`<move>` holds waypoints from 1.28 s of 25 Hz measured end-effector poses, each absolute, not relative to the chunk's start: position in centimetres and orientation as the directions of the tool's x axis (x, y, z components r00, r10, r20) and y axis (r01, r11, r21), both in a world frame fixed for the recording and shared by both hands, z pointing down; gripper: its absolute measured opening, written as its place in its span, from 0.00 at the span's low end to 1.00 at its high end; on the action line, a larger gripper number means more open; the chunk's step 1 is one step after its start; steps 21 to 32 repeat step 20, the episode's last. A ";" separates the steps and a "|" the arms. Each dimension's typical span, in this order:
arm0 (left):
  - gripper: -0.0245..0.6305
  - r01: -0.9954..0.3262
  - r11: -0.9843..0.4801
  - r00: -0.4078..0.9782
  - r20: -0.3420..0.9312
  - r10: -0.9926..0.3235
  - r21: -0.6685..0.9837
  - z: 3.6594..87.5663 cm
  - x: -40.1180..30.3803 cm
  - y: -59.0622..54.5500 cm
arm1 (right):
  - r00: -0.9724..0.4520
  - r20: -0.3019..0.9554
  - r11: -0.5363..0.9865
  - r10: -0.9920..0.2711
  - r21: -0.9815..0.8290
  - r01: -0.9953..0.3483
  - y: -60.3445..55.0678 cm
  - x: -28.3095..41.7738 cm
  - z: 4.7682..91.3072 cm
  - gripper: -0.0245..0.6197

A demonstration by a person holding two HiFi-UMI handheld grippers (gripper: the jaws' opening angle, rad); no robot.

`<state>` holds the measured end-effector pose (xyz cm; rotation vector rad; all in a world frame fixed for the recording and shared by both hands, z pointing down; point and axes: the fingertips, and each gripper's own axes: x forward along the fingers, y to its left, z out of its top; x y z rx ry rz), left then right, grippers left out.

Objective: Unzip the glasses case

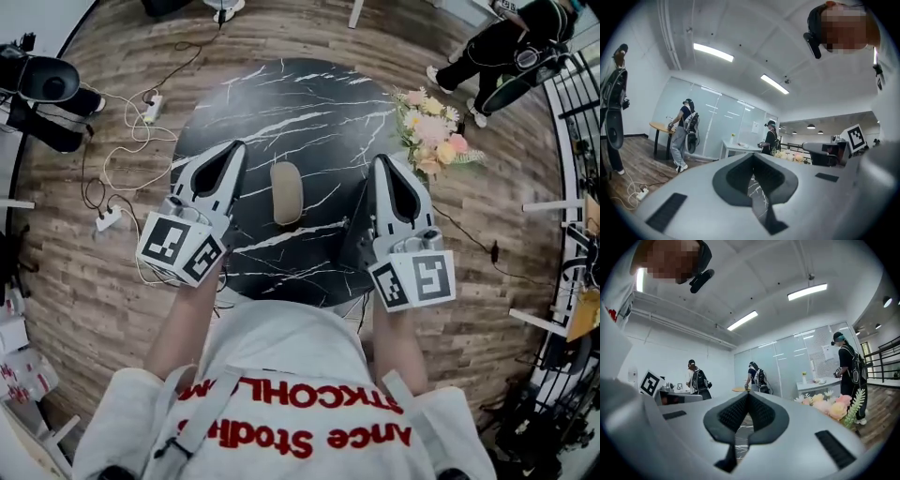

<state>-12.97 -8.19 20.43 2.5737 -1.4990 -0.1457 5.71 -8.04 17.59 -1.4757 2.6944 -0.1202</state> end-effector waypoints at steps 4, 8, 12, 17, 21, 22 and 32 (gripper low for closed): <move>0.05 -0.864 -0.479 0.480 -0.030 -0.877 0.157 18.3 -12.6 -7.6 | -0.513 -0.065 0.517 -0.856 -0.124 -0.847 -8.1 6.9 15.6 0.06; 0.05 -0.867 -0.477 0.475 -0.050 -0.879 0.144 17.0 -12.3 -7.0 | -0.499 -0.071 0.504 -0.864 -0.089 -0.859 -8.0 7.3 14.4 0.06; 0.05 -0.871 -0.472 0.468 -0.063 -0.882 0.135 16.5 -12.1 -6.7 | -0.501 -0.077 0.507 -0.862 -0.089 -0.858 -7.7 7.4 14.1 0.06; 0.05 -0.874 -0.471 0.465 -0.070 -0.882 0.123 16.4 -11.6 -6.4 | -0.500 -0.079 0.506 -0.862 -0.076 -0.859 -7.5 7.7 13.8 0.06; 0.05 -0.874 -0.470 0.465 -0.066 -0.883 0.123 16.4 -11.5 -6.3 | -0.501 -0.081 0.506 -0.862 -0.071 -0.860 -7.4 7.8 13.5 0.06; 0.05 -0.874 -0.470 0.465 -0.066 -0.883 0.123 16.4 -11.5 -6.3 | -0.501 -0.081 0.506 -0.862 -0.071 -0.860 -7.4 7.8 13.5 0.06; 0.05 -0.874 -0.470 0.465 -0.066 -0.883 0.123 16.4 -11.5 -6.3 | -0.501 -0.081 0.506 -0.862 -0.071 -0.860 -7.4 7.8 13.5 0.06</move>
